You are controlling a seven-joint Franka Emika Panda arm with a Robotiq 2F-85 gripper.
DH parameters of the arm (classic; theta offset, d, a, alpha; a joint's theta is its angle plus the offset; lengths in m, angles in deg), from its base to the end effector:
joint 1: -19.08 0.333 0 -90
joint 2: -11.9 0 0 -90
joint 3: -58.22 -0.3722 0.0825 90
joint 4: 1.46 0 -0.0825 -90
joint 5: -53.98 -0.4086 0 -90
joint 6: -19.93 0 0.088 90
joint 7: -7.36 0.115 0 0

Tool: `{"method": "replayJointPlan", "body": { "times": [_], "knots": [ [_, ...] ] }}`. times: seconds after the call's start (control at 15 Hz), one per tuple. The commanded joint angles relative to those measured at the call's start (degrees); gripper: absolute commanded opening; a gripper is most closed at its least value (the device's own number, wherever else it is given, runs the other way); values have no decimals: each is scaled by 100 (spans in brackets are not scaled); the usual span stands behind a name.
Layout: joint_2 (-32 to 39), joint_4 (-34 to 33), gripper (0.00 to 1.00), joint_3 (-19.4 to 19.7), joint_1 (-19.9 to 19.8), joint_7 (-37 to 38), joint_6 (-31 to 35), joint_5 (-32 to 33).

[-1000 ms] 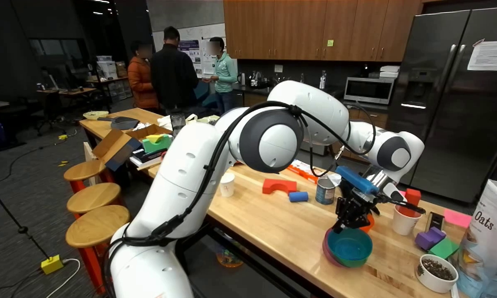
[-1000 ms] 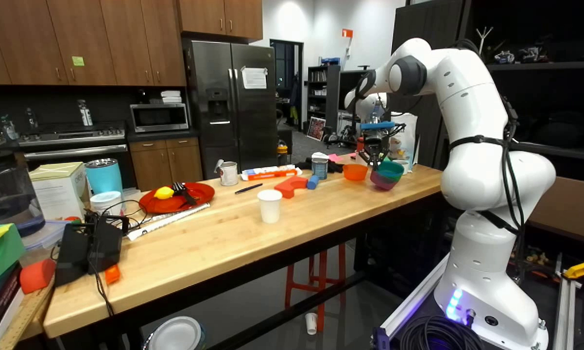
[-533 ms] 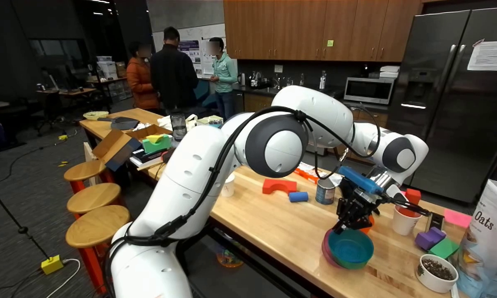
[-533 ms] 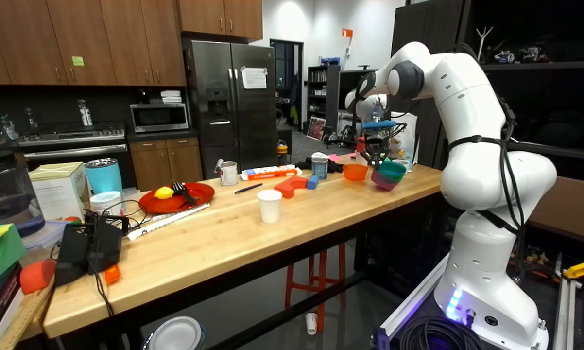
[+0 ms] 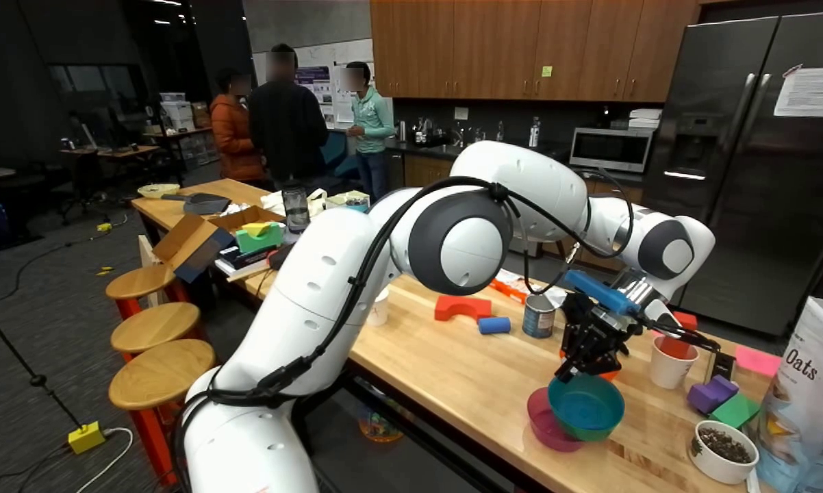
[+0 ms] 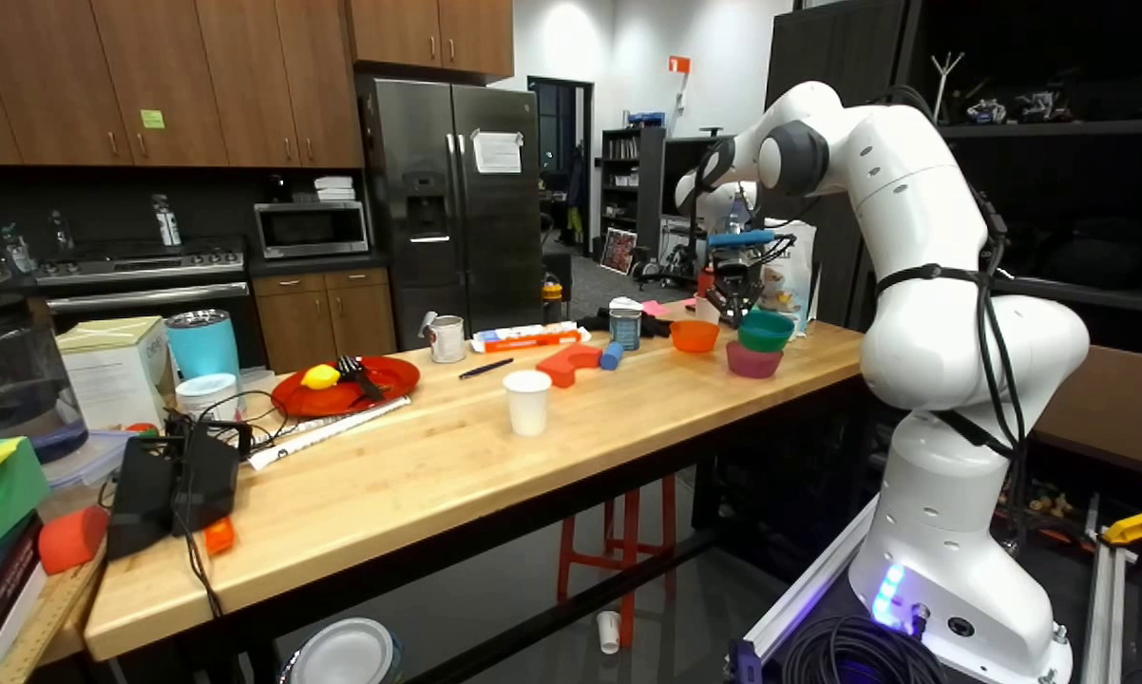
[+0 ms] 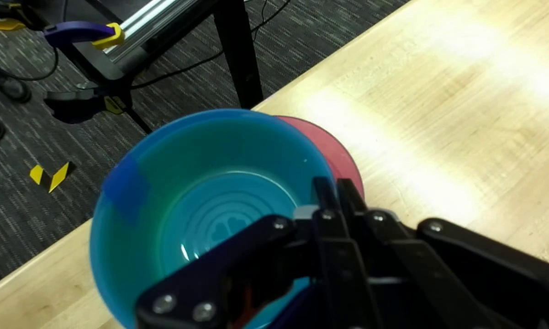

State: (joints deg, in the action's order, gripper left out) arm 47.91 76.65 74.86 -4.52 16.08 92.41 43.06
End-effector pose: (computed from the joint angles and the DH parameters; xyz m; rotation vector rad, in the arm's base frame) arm 0.5620 -0.3877 0.3607 -2.5169 1.1739 0.9709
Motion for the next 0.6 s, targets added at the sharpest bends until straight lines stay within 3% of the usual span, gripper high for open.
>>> {"method": "replayJointPlan", "body": {
  "times": [0.0, 0.53],
  "knots": [
    [1, -290, 2, -24, -71, 77, -228, 41],
    [65, -938, 2, -241, 126, -76, -732, 260]
  ]
}}
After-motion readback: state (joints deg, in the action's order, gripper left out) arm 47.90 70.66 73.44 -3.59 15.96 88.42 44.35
